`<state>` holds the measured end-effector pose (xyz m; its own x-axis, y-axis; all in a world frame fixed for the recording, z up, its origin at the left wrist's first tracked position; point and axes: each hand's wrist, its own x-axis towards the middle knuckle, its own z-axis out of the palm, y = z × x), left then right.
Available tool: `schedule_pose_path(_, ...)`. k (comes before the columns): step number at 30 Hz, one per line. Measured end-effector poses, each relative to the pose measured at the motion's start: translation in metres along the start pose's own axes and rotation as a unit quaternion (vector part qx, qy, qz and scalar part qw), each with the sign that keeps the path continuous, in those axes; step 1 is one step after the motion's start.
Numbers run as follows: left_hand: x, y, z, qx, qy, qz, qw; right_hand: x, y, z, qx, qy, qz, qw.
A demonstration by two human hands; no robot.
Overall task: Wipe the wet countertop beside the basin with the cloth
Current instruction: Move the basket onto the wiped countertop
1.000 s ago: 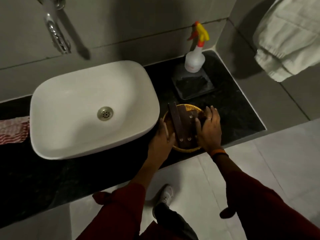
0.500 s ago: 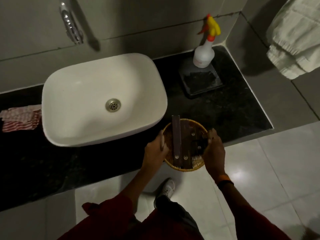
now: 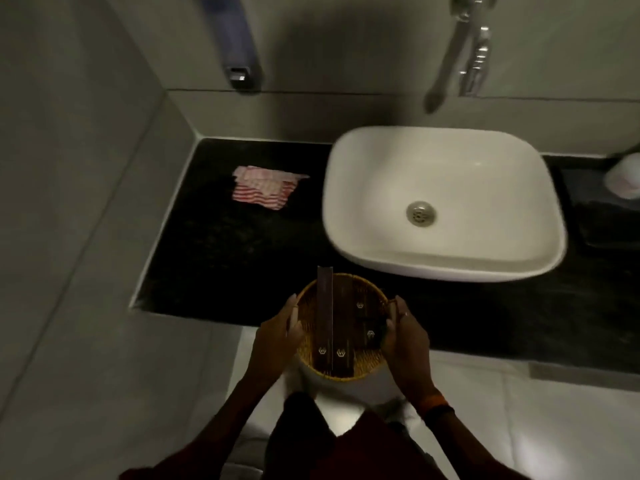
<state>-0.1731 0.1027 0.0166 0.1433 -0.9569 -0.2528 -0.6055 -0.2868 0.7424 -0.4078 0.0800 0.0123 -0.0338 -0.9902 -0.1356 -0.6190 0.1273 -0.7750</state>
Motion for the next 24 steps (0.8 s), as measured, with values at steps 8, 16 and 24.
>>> schedule_pose_path(8,0.095,-0.085,-0.131,-0.005,0.014,-0.081,0.997,0.066,-0.113,0.129,0.013,-0.002,0.021,1.0)
schedule_pose_path(16,0.13,-0.108,-0.151,-0.029,-0.013,-0.102,0.994,0.089,-0.14,0.165,-0.016,0.012,0.079,0.997)
schedule_pose_path(24,0.214,-0.085,-0.156,-0.072,0.078,-0.103,0.989,0.155,-0.163,0.171,0.043,0.072,0.137,0.987)
